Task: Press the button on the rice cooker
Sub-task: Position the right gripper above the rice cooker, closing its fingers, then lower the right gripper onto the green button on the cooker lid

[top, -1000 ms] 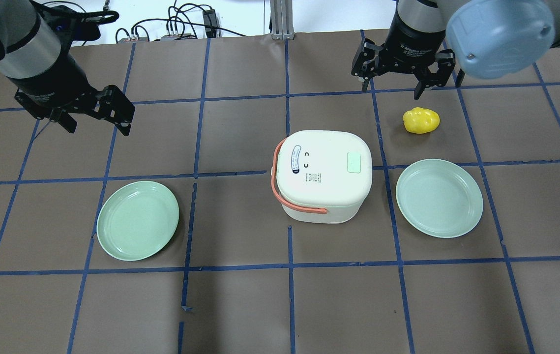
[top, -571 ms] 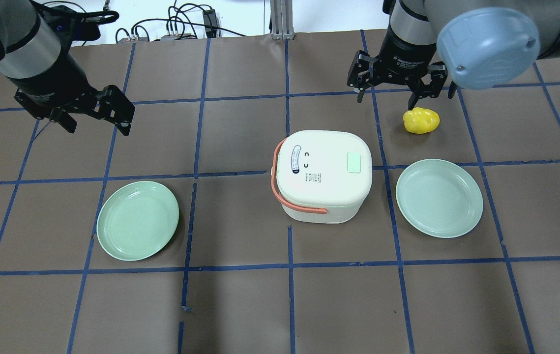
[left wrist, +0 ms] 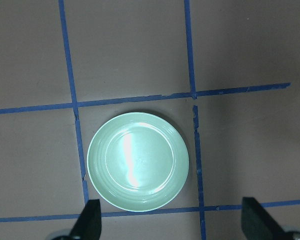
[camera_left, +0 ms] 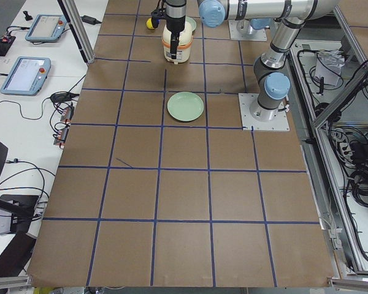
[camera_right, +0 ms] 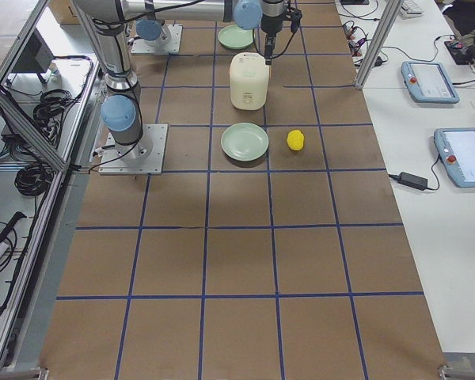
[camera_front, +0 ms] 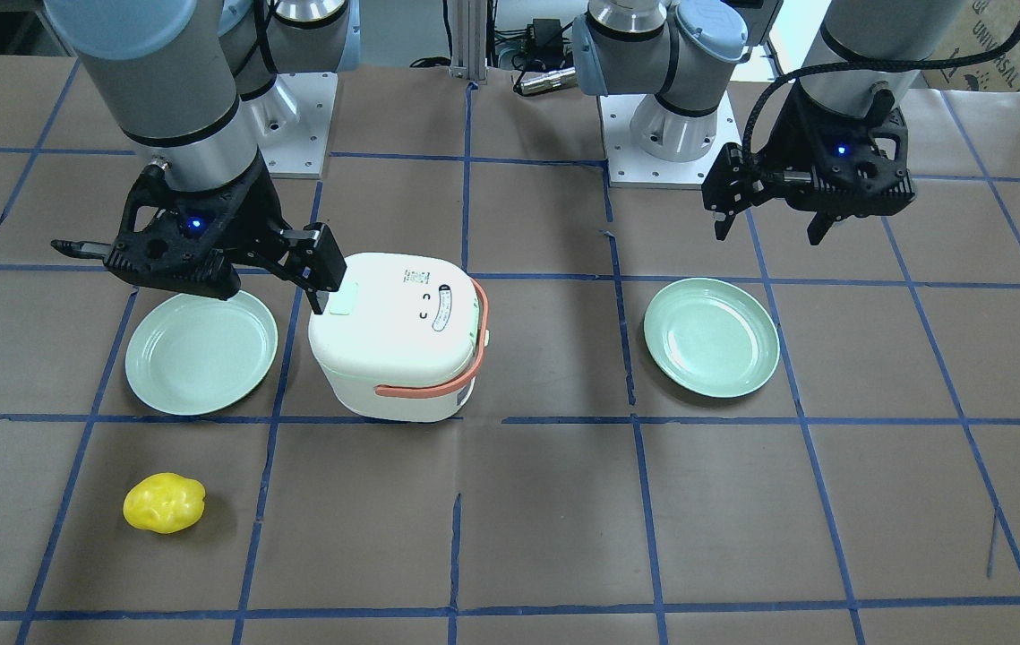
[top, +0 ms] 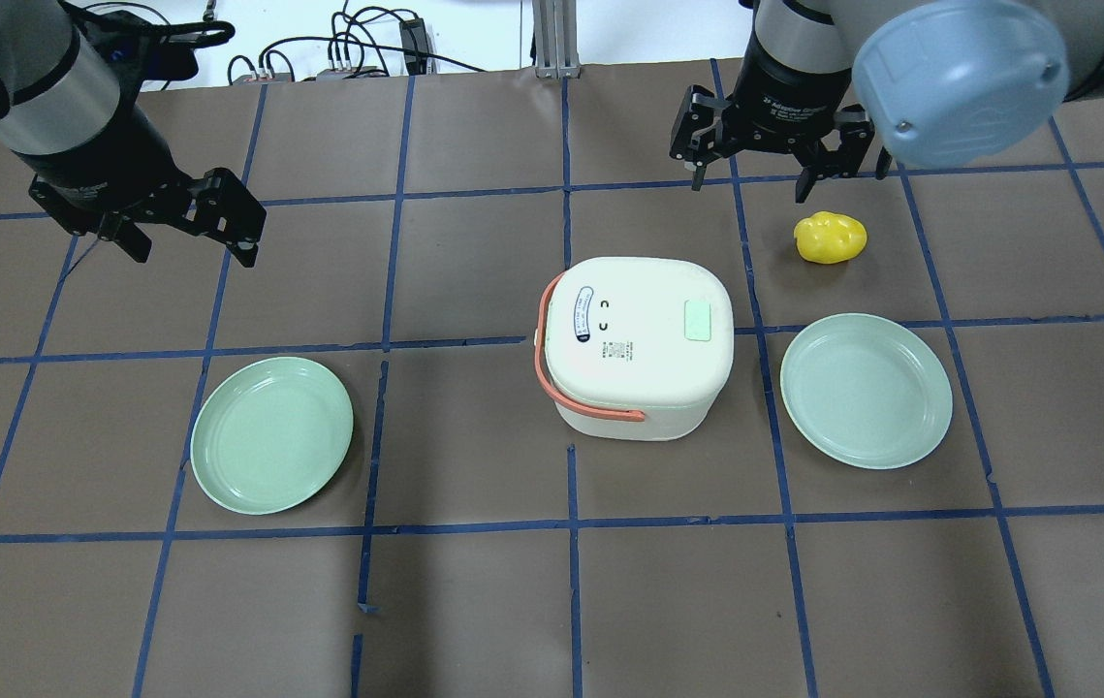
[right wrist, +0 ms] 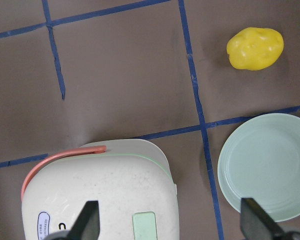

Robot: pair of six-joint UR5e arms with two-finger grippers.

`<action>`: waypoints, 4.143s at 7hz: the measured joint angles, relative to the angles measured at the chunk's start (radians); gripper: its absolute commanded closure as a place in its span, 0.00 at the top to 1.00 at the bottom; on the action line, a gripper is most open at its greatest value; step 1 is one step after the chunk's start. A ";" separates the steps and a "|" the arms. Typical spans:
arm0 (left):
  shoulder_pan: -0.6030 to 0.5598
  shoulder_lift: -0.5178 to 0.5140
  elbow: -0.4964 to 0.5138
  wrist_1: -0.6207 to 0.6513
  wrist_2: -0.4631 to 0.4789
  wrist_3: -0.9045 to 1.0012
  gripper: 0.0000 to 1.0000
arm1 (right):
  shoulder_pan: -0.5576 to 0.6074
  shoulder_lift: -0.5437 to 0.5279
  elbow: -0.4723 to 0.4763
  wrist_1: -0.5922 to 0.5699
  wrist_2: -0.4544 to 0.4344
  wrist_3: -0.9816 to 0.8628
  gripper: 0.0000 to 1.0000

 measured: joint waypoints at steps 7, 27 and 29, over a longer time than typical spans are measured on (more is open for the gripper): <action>0.000 0.000 0.000 0.000 0.000 0.000 1.00 | -0.008 -0.019 -0.003 0.031 0.001 -0.195 1.00; 0.000 0.000 0.000 0.000 0.000 0.000 1.00 | 0.033 -0.025 0.058 0.014 0.005 -0.053 0.33; 0.000 0.000 0.000 0.000 0.000 0.000 1.00 | 0.036 -0.026 0.081 0.015 0.009 -0.054 0.13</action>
